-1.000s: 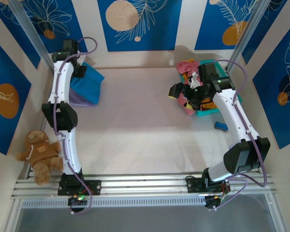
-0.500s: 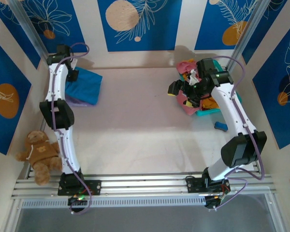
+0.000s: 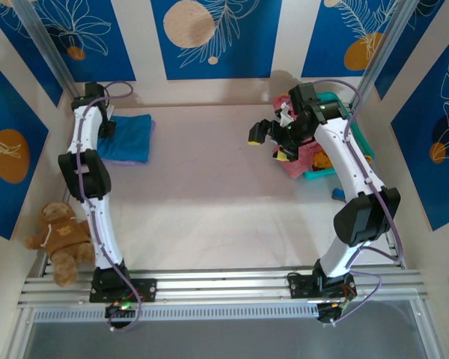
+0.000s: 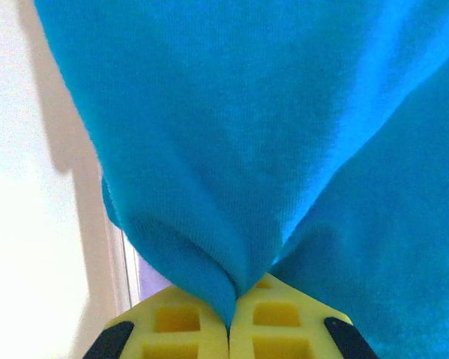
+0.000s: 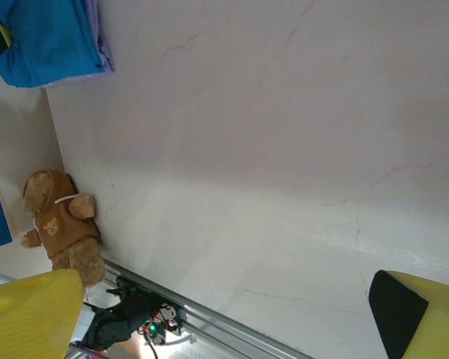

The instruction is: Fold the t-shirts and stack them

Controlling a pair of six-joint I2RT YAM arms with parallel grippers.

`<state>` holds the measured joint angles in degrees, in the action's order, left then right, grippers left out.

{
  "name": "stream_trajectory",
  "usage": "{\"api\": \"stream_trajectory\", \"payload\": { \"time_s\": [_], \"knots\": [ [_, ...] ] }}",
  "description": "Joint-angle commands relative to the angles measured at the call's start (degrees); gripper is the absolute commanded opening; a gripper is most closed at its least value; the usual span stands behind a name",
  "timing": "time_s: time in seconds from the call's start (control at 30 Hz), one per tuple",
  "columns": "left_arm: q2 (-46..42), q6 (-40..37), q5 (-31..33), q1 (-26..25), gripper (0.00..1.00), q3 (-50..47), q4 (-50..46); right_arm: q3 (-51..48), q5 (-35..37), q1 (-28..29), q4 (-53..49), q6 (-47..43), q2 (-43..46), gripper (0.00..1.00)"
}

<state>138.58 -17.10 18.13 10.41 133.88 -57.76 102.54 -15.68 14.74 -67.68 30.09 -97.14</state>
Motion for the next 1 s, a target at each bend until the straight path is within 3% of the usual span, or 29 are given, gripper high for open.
{"api": "stream_trajectory", "payload": {
  "time_s": [0.0, 0.13, 0.2, 0.33, 0.57, 0.6, 0.63, 0.7, 0.83, 0.97],
  "knots": [
    [1.41, -1.71, 4.44, 0.94, 0.0, -0.91, 4.36, 1.02, -1.63, 0.94, -2.06, 0.06, -0.73, 0.99],
    [1.81, -1.83, 6.31, 1.3, 0.02, -0.91, 6.22, 0.9, -1.55, 1.26, -2.34, -0.03, -1.03, 0.99],
    [2.11, -2.06, 7.16, 1.58, 0.08, -0.91, 6.6, 1.15, -1.46, 1.33, -2.45, -0.06, -1.1, 0.99],
    [2.57, -1.65, 8.59, 1.93, 0.46, -0.91, 6.52, 1.79, -1.63, 1.26, -2.8, -0.18, -1.22, 0.99],
    [-0.89, 2.38, 20.53, 1.8, 0.61, -1.82, 9.86, 2.97, -0.48, 1.07, -3.79, -0.99, -0.57, 0.99],
    [-2.42, 3.1, 20.49, 1.66, 0.66, -2.84, 10.53, 2.85, -0.2, 0.92, -3.78, -1.07, -0.38, 0.99],
    [-4.41, 4.42, 20.16, 1.4, 0.79, -4.36, 11.16, 2.56, 0.37, 0.61, -3.7, -1.16, 0.14, 0.99],
    [-9.43, 7.33, 17.33, 0.56, 0.98, -8.77, 12.52, 1.34, 1.47, -0.14, -2.49, -1.26, 1.47, 0.99],
    [-20.81, 14.72, 8.0, -1.53, 0.99, -19.11, 13.87, -2.13, 2.57, -2.14, 1.51, -1.96, 5.22, 0.99],
    [-33.35, 20.74, -11.86, -3.17, 0.99, -33.53, 20.37, -7.4, 6.33, -3.81, 6.16, -3.54, 9.55, 0.99]
  ]
}}
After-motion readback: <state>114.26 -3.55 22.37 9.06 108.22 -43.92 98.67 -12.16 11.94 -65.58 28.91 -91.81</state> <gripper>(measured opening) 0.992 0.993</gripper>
